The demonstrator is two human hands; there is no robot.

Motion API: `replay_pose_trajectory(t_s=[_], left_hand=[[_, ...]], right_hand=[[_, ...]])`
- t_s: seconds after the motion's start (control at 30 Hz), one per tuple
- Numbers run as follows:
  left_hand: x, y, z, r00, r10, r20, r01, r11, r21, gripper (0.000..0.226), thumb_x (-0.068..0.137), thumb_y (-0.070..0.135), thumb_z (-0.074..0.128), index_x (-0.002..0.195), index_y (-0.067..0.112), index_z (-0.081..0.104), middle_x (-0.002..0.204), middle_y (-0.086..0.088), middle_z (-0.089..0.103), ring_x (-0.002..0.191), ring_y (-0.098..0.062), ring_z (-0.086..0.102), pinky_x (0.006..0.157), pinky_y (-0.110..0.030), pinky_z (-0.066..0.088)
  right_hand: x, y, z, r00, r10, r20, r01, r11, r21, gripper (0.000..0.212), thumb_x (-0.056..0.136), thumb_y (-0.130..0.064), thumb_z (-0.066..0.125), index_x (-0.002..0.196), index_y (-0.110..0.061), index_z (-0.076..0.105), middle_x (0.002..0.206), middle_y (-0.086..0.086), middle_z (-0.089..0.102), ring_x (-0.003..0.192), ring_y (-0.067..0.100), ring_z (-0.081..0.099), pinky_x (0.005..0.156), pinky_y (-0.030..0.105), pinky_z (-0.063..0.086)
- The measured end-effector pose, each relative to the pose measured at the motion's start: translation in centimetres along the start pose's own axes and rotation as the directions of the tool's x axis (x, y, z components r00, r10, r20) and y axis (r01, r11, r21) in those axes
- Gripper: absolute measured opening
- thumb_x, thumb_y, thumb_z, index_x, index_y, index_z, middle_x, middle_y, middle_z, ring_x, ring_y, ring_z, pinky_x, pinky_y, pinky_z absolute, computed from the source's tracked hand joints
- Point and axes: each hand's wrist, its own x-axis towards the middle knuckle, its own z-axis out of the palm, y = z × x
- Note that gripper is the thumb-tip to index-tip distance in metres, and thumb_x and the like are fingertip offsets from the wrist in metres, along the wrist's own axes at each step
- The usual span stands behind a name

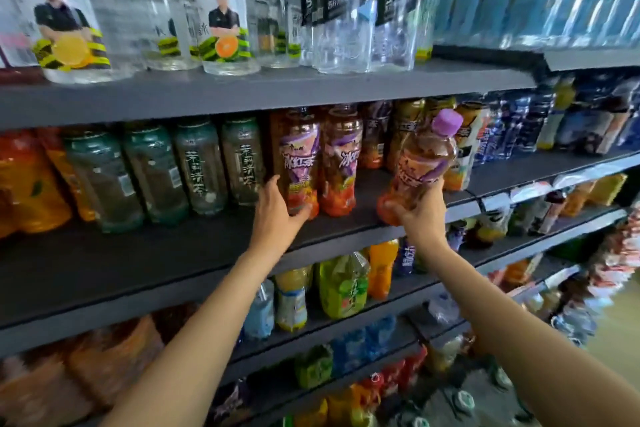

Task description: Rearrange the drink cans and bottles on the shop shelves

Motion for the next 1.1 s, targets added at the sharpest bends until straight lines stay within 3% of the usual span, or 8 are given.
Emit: replay_pose_trajectory(t_s=[0.1,0.27,0.43,0.6,0.77,0.93,1.0,1.1], left_hand=[[0.1,1.0,2.9,0.982,-0.134,-0.130,0.138,0.990,0.014,0.078,0.083,0.035,0.068,0.140,0.001,0.029,0.137,-0.017,0.041,0.129,-0.033,0.036,0.106,-0.038,0.025],[0.1,1.7,5.0,0.915,-0.241,-0.324,0.286,0.953,0.099,0.066,0.085,0.036,0.063,0.133,0.000,0.037,0.131,-0.019,0.045,0.125,-0.034,0.035,0.099,-0.039,0.031],[0.3,1.7,5.5,0.896,-0.249,-0.367,0.314,0.940,0.131,0.066,0.083,0.041,0.065,0.130,0.002,0.038,0.130,-0.015,0.045,0.124,-0.031,0.036,0.093,-0.043,0.037],[0.6,1.2,5.0,0.898,-0.281,-0.338,0.300,0.954,0.004,0.063,0.079,0.038,0.071,0.127,0.009,0.043,0.127,-0.010,0.049,0.121,-0.029,0.042,0.097,-0.040,0.038],[0.5,0.7,4.9,0.912,-0.239,-0.334,0.252,0.968,-0.004,0.068,0.073,0.048,0.072,0.124,0.009,0.046,0.122,-0.009,0.054,0.117,-0.027,0.047,0.094,-0.039,0.042],[0.4,0.1,5.1,0.915,-0.203,-0.350,0.221,0.975,0.012,0.057,0.077,0.040,0.072,0.121,0.012,0.049,0.117,-0.006,0.057,0.113,-0.024,0.051,0.091,-0.035,0.043],[0.3,-0.1,5.1,0.916,-0.203,-0.345,0.223,0.975,0.019,0.057,0.077,0.042,0.071,0.122,0.013,0.049,0.118,-0.006,0.057,0.113,-0.024,0.050,0.091,-0.038,0.044],[0.3,0.2,5.1,0.920,-0.204,-0.334,0.224,0.974,0.021,0.057,0.078,0.040,0.070,0.124,0.013,0.047,0.121,-0.005,0.055,0.117,-0.023,0.047,0.090,-0.032,0.039]], right_hand=[[3.4,2.2,-0.9,0.993,0.069,0.091,-0.069,0.998,-0.009,0.066,0.076,-0.014,0.076,0.126,-0.008,0.032,0.125,0.015,0.050,0.116,0.033,0.049,0.097,0.048,0.042],[7.9,4.3,-0.3,0.971,0.017,0.238,0.001,0.997,-0.075,0.075,0.081,-0.018,0.073,0.138,-0.005,0.027,0.133,0.012,0.046,0.118,0.030,0.048,0.097,0.039,0.041],[10.4,5.1,2.5,0.954,-0.004,0.300,0.028,0.997,-0.077,0.061,0.080,-0.020,0.073,0.128,-0.004,0.038,0.117,0.016,0.054,0.106,0.032,0.053,0.089,0.039,0.042],[12.3,4.6,5.1,0.939,0.102,0.329,-0.001,0.955,-0.295,0.071,0.084,-0.041,0.065,0.140,-0.011,0.034,0.142,0.021,0.033,0.123,0.039,0.041,0.095,0.041,0.038],[14.1,4.2,9.3,0.925,0.123,0.360,-0.068,0.984,-0.163,0.052,0.086,-0.028,0.066,0.129,-0.006,0.048,0.132,0.018,0.047,0.118,0.035,0.049,0.095,0.042,0.044],[14.9,4.0,11.3,0.920,0.273,0.281,-0.263,0.962,-0.073,0.030,0.091,-0.017,0.054,0.117,-0.002,0.058,0.122,0.019,0.059,0.115,0.034,0.053,0.094,0.036,0.041],[14.5,4.2,10.9,0.922,0.267,0.279,-0.264,0.963,-0.050,0.027,0.090,-0.017,0.057,0.113,-0.002,0.060,0.120,0.017,0.061,0.114,0.032,0.054,0.093,0.033,0.041],[12.8,4.7,9.8,0.916,0.205,0.345,-0.270,0.951,0.151,0.015,0.089,-0.018,0.060,0.101,-0.008,0.061,0.112,0.013,0.064,0.104,0.028,0.060,0.094,0.037,0.045]])
